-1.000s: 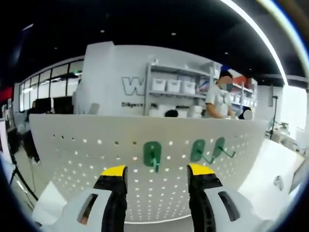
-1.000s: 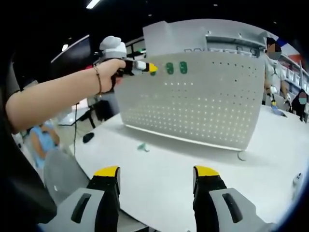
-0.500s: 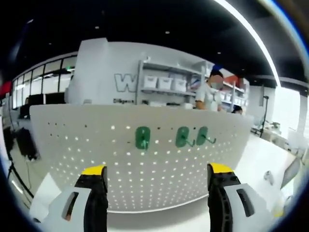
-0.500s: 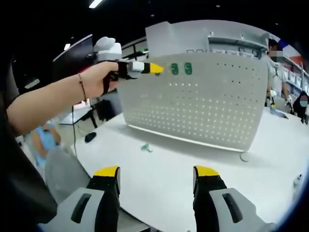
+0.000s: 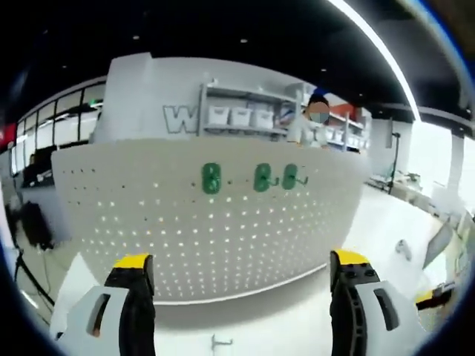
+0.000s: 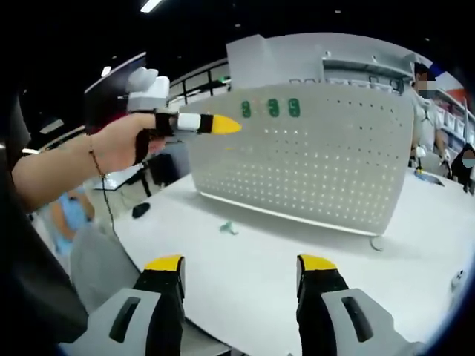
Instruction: Insert the hook assembly into the mounting plate slot until the hook locks in place.
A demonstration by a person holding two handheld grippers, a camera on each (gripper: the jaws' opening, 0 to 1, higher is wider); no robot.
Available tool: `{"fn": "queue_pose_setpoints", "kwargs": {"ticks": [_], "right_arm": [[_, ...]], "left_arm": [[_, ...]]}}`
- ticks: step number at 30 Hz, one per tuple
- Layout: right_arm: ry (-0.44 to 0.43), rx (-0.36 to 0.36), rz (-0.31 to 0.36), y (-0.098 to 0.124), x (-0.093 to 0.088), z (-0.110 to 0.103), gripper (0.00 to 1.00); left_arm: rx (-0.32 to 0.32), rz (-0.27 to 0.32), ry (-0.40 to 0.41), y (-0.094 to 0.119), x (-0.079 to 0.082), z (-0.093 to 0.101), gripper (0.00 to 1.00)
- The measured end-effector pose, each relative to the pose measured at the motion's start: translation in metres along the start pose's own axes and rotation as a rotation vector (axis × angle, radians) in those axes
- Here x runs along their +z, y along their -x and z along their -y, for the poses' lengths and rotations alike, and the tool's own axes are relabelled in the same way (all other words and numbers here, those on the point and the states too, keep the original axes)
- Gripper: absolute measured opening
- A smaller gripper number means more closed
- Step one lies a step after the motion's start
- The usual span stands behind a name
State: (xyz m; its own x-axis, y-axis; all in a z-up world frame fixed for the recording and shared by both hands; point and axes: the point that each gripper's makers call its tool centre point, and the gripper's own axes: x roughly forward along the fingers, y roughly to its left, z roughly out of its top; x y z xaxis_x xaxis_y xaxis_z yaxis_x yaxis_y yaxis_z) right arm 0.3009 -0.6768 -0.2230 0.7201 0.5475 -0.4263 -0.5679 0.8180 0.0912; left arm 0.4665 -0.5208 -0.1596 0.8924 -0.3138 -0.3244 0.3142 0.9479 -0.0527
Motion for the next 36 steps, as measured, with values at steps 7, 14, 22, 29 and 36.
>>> {"fn": "queue_pose_setpoints", "kwargs": {"ticks": [7, 14, 22, 29, 36], "right_arm": [[-0.008, 0.001, 0.010, 0.002, 0.000, 0.000, 0.61], [-0.018, 0.009, 0.007, 0.003, -0.006, -0.005, 0.61], [-0.012, 0.034, -0.013, -0.003, -0.014, -0.015, 0.61], [-0.007, 0.048, -0.026, -0.007, -0.013, -0.024, 0.61], [-0.017, 0.027, -0.043, -0.007, -0.020, -0.021, 0.61]], "left_arm": [[-0.049, -0.077, 0.005, 0.023, -0.041, 0.020, 1.00], [-0.059, -0.170, 0.011, 0.051, -0.087, 0.027, 1.00], [-0.055, -0.248, 0.035, 0.076, -0.120, 0.024, 1.00], [-0.059, -0.267, 0.054, 0.084, -0.129, 0.020, 1.00], [-0.065, -0.288, 0.055, 0.074, -0.139, 0.012, 1.00]]}}
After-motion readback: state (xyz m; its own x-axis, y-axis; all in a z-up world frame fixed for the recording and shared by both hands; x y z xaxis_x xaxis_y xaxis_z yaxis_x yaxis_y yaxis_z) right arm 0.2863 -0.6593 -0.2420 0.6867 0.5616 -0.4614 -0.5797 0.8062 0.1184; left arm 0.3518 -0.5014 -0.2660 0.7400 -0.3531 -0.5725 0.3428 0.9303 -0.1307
